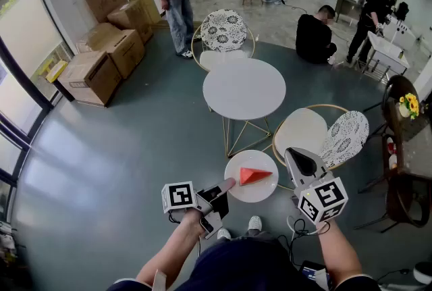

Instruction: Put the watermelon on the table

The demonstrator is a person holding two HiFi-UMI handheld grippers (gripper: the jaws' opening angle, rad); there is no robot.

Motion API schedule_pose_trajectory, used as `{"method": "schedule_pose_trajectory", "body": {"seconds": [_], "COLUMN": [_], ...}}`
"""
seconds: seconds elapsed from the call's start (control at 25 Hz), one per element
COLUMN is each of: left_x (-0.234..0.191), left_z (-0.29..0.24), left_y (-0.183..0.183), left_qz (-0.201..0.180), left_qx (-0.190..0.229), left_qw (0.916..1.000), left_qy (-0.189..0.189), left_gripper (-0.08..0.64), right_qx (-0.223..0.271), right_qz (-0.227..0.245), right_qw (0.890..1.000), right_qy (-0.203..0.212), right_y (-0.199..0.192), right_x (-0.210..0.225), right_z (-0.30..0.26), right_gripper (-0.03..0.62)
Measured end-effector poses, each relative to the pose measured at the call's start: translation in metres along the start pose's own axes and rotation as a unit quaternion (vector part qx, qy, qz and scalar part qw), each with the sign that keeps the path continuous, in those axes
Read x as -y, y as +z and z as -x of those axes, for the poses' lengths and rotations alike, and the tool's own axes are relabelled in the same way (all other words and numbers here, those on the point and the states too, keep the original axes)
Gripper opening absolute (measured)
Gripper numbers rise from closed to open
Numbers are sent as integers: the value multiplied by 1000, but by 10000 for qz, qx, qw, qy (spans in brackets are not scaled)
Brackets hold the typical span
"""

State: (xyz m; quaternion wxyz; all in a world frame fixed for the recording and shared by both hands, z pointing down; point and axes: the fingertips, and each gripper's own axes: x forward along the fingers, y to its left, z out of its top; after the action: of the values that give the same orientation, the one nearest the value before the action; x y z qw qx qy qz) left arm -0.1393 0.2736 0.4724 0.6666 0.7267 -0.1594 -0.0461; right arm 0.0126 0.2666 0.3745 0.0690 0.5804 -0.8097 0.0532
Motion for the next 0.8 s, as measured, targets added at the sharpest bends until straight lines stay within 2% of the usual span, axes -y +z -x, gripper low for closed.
{"method": "schedule_pose_trajectory", "body": {"seconds": [0.4,0.8], "left_x": [4,0], "left_z": [0,-17], "left_y": [5,7], "left_qz": [-7,34], "left_qx": [-17,222], "left_qw": [10000,9997], "left_qy": [-4,47], "left_gripper": [15,15], "right_qx": [-24,-43], "right_qz": [-87,-101], "right_qw": [10000,9999], "right_qy": [14,93], "right_y": [4,0], "right_x": [-2,17], "right_z": [-5,-12], "right_gripper": [5,5]}}
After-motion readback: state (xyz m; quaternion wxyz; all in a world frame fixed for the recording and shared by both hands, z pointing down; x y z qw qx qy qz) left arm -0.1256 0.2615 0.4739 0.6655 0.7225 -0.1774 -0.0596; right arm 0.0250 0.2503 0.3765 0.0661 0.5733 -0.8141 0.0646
